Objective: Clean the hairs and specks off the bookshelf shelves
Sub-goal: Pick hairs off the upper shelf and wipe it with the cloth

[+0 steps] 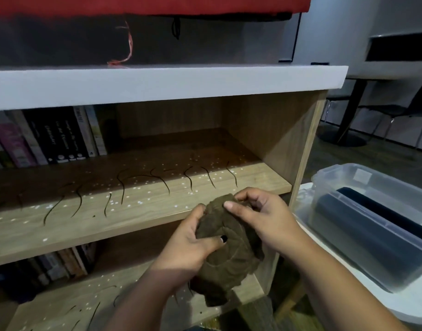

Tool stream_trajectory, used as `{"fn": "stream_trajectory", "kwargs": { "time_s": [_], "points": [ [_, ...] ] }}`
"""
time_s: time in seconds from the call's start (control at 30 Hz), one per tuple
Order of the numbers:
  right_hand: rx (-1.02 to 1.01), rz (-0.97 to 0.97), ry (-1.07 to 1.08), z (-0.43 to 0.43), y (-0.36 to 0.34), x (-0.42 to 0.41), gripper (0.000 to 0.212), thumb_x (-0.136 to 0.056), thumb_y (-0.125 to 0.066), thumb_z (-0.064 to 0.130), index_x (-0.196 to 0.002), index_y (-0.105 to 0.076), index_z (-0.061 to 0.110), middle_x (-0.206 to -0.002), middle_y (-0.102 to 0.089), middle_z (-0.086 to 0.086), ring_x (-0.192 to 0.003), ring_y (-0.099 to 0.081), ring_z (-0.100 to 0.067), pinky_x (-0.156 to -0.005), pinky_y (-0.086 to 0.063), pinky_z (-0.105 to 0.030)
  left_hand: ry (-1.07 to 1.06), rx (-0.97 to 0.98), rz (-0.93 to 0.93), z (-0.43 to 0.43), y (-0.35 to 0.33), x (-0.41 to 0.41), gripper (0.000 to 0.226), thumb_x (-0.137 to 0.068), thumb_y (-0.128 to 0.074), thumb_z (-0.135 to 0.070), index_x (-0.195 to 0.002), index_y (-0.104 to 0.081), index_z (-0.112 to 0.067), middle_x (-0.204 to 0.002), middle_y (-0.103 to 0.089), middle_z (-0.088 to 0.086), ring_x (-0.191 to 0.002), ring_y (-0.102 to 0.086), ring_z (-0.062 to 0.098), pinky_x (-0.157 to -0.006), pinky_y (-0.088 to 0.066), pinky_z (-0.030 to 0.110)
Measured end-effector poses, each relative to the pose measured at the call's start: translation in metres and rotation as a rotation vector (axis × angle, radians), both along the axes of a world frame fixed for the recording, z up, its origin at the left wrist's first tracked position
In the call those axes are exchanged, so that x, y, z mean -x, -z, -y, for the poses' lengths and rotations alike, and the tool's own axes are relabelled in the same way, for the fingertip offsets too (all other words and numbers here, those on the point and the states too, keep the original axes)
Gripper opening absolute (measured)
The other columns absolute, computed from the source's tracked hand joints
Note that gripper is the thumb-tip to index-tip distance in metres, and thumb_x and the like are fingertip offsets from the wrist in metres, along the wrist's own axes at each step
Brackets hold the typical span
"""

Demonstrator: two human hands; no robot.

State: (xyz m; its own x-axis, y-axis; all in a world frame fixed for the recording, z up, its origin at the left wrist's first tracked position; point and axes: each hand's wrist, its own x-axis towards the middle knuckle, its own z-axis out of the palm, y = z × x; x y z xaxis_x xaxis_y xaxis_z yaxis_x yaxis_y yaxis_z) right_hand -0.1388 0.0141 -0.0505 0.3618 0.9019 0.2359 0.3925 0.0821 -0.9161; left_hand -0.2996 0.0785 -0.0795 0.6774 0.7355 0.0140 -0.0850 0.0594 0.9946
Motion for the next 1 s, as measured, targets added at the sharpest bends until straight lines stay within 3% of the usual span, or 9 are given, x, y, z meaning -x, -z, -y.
{"fn": "stream_trajectory", "kwargs": {
  "time_s": [0.1, 0.23, 0.33, 0.47, 0.57, 0.67, 0.8, 0.9, 1.0],
  "points": [
    [-0.033, -0.007, 0.183, -0.007, 0.005, -0.015, 0.024, -0.092, -0.055, 0.041, -0.085, -0.069, 0.021, -0.076, -0.068, 0.002, -0.079, -0.065, -0.015, -0.072, -0.056, -0.036, -0.047, 0.018, 0.061, -0.006, -0.006, -0.001, 0.038, -0.087, -0.058, 0.014, -0.111, -0.057, -0.016, -0.099, -0.074, 0.009, -0.088, -0.073, 0.026, -0.067, -0.059, 0.035],
    [0.052, -0.543, -0.105, -0.006, 0.009, -0.014, 0.052, -0.08, -0.064, 0.056, -0.114, -0.064, 0.017, -0.109, -0.07, -0.007, -0.101, -0.068, -0.022, -0.09, -0.055, -0.043, -0.128, 0.053, 0.237, -0.022, -0.014, -0.011, 0.043, -0.085, -0.06, 0.009, -0.117, -0.055, -0.018, -0.106, -0.074, 0.01, -0.092, -0.073, 0.024, -0.068, -0.058, 0.03],
    [0.107, -0.897, -0.307, -0.007, 0.01, -0.001, 0.058, -0.076, -0.072, 0.028, -0.127, -0.055, 0.008, -0.119, -0.066, -0.018, -0.11, -0.064, -0.031, -0.095, -0.052, -0.046, -0.091, 0.032, 0.308, -0.027, -0.023, -0.027, 0.043, -0.079, -0.065, -0.009, -0.12, -0.057, -0.018, -0.107, -0.074, 0.008, -0.098, -0.071, 0.023, -0.073, -0.058, 0.03],
    [0.125, -0.964, -0.292, -0.018, 0.003, -0.005, 0.038, -0.085, -0.064, 0.004, -0.12, -0.058, -0.008, -0.115, -0.064, -0.029, -0.109, -0.063, -0.039, -0.091, -0.052, -0.047, -0.179, -0.171, 0.267, -0.042, -0.034, -0.043, 0.025, -0.085, -0.063, -0.021, -0.11, -0.064, -0.015, -0.1, -0.075, 0.004, -0.093, -0.072, 0.019, -0.071, -0.057, 0.025],
    [0.09, -0.836, -0.195, -0.027, -0.018, -0.023, 0.03, -0.086, -0.058, 0.003, -0.116, -0.061, -0.002, -0.109, -0.069, -0.024, -0.098, -0.069, -0.033, -0.083, -0.058, -0.043, -0.307, -0.394, 0.183, -0.068, -0.035, -0.036, 0.021, -0.083, -0.066, -0.03, -0.101, -0.067, -0.021, -0.098, -0.073, 0.003, -0.089, -0.07, 0.016, -0.069, -0.057, 0.027],
    [0.034, -0.503, -0.019, -0.052, -0.047, -0.047, 0.024, -0.091, -0.058, 0.01, -0.114, -0.062, 0.015, -0.106, -0.072, -0.011, -0.097, -0.07, -0.028, -0.082, -0.057, -0.045, -0.482, -0.632, -0.097, -0.101, -0.031, -0.014, 0.016, -0.088, -0.067, -0.02, -0.096, -0.065, -0.034, -0.1, -0.065, -0.008, -0.089, -0.064, 0.008, -0.079, -0.057, 0.035],
    [-0.069, 0.004, 0.272, -0.133, -0.065, -0.091, 0.022, -0.094, -0.058, 0.014, -0.116, -0.062, 0.015, -0.114, -0.067, -0.013, -0.101, -0.066, -0.033, -0.083, -0.053, -0.045, -0.507, -0.91, -0.416, -0.131, -0.022, 0.014, 0.02, -0.09, -0.063, -0.025, -0.099, -0.061, -0.043, -0.099, -0.061, -0.019, -0.096, -0.057, 0.003, -0.083, -0.051, 0.037],
    [0.057, 0.439, 0.37, -0.196, -0.069, -0.12, 0.033, -0.097, -0.051, 0.015, -0.129, -0.055, 0.006, -0.129, -0.056, -0.016, -0.123, -0.051, -0.034, -0.098, -0.039, -0.034, -0.529, -0.952, -0.378, -0.137, -0.016, 0.021, 0.019, -0.088, -0.066, -0.023, -0.095, -0.062, -0.04, -0.089, -0.06, -0.023, -0.091, -0.056, -0.005, -0.075, -0.044, 0.013],
    [0.109, 0.498, 0.343, -0.239, -0.062, -0.143, 0.037, -0.096, -0.052, 0.008, -0.132, -0.053, 0.006, -0.133, -0.054, -0.017, -0.126, -0.048, -0.034, -0.106, -0.037, -0.038, -0.572, -0.986, -0.322, -0.137, -0.016, 0.018, 0.008, -0.088, -0.065, -0.025, -0.088, -0.065, -0.034, -0.079, -0.061, -0.021, -0.088, -0.057, -0.006, -0.068, -0.04, 0.01]
  ]
}}
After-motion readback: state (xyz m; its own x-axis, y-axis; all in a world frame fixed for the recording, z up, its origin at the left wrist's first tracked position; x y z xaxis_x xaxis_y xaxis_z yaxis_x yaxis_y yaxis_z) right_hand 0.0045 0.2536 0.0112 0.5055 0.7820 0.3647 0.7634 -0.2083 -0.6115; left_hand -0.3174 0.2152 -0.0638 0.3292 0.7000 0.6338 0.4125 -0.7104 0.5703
